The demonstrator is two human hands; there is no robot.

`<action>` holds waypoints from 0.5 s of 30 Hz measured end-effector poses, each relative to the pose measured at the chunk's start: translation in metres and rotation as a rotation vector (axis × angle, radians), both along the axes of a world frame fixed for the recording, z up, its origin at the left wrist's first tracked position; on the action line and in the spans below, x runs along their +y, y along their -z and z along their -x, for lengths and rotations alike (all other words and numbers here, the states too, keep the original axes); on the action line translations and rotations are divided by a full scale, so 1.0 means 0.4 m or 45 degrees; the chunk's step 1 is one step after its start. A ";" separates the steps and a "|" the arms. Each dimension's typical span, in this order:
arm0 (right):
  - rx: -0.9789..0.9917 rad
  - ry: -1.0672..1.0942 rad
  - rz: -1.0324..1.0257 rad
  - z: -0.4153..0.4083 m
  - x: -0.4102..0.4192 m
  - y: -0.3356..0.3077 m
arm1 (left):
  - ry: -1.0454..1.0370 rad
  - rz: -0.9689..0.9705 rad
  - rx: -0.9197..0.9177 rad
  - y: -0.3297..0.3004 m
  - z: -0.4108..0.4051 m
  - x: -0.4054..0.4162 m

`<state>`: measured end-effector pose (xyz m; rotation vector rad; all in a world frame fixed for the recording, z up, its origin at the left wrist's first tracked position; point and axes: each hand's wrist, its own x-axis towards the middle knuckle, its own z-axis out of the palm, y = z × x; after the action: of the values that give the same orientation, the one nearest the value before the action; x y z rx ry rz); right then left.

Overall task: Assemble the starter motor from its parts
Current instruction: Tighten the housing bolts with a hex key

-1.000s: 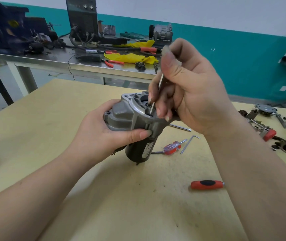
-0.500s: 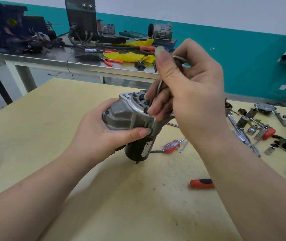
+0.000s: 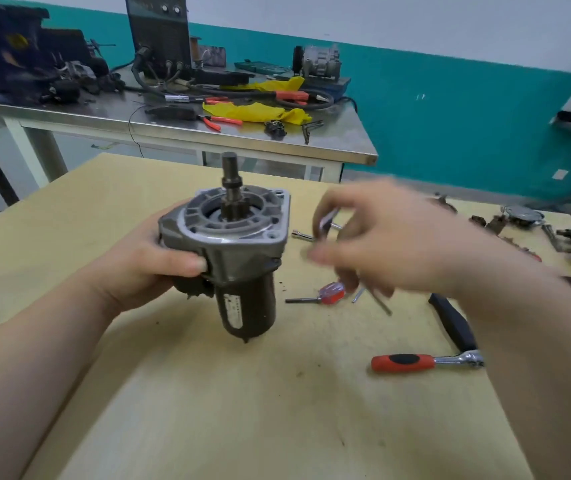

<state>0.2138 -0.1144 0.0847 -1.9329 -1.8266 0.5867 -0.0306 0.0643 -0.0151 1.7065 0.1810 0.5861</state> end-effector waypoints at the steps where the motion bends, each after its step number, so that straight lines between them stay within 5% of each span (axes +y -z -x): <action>1: -0.126 -0.004 0.211 0.018 0.009 0.034 | 0.036 0.053 -0.012 0.005 0.002 0.007; 4: -0.313 -0.039 0.459 0.070 0.042 0.124 | 0.043 0.172 -0.053 0.026 -0.003 0.015; 9: -0.720 -0.026 0.381 0.102 0.064 0.183 | 0.037 0.402 -0.144 0.031 -0.030 -0.019; 15: -0.761 -0.052 0.304 0.089 0.057 0.163 | -0.204 0.769 -0.224 0.011 -0.060 -0.047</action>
<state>0.1780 -0.0916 0.0193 -2.4258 -2.2292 0.2552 -0.0065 0.0454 -0.0195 1.0578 0.3340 0.7110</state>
